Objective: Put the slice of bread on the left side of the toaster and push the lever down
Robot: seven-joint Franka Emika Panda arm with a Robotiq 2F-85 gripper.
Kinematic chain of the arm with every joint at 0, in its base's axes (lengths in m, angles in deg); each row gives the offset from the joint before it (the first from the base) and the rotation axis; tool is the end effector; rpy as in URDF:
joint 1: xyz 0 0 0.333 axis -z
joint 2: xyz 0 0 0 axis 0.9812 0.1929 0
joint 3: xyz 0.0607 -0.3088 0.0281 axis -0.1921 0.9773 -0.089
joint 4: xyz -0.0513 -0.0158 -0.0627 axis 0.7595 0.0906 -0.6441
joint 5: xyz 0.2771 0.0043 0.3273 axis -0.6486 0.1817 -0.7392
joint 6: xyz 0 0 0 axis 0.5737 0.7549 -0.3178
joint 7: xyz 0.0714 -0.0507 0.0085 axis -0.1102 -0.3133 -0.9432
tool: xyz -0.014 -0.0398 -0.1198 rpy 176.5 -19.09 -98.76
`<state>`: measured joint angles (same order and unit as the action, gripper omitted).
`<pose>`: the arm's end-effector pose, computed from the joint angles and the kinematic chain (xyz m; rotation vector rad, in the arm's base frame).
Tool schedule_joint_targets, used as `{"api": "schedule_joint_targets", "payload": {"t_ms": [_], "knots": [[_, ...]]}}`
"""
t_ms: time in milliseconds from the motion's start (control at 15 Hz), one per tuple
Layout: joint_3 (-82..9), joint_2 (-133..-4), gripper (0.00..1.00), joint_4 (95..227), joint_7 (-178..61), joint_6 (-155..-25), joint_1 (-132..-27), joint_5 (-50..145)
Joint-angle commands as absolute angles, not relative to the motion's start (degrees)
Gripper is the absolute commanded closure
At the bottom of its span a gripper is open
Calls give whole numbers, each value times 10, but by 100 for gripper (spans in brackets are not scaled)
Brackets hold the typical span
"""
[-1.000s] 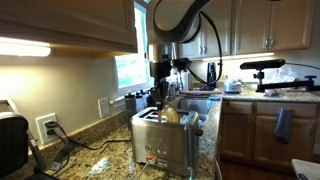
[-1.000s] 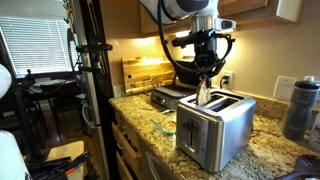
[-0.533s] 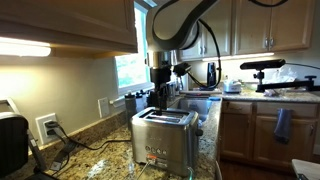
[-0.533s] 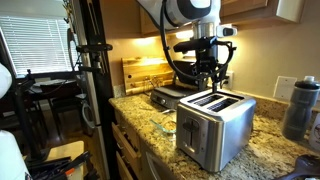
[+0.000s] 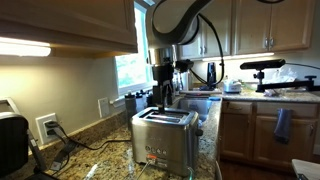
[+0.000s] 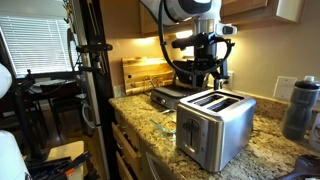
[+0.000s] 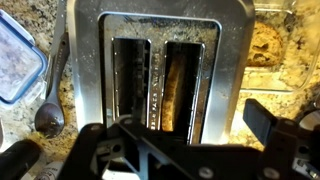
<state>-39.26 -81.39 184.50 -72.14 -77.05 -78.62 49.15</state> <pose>0.6008 -0.0181 0.3836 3.0613 0.2670 0.0464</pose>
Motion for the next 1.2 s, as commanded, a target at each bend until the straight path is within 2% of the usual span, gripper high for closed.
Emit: {"api": "schedule_joint_targets", "payload": {"t_ms": [0,333,1133], "knots": [[-390,-859,0,1848,-713,-700,-780,480],[-385,-910,0,1863,-692,-651,-774,479],[-366,-1059,0,1994,-652,-673,-755,490]]}}
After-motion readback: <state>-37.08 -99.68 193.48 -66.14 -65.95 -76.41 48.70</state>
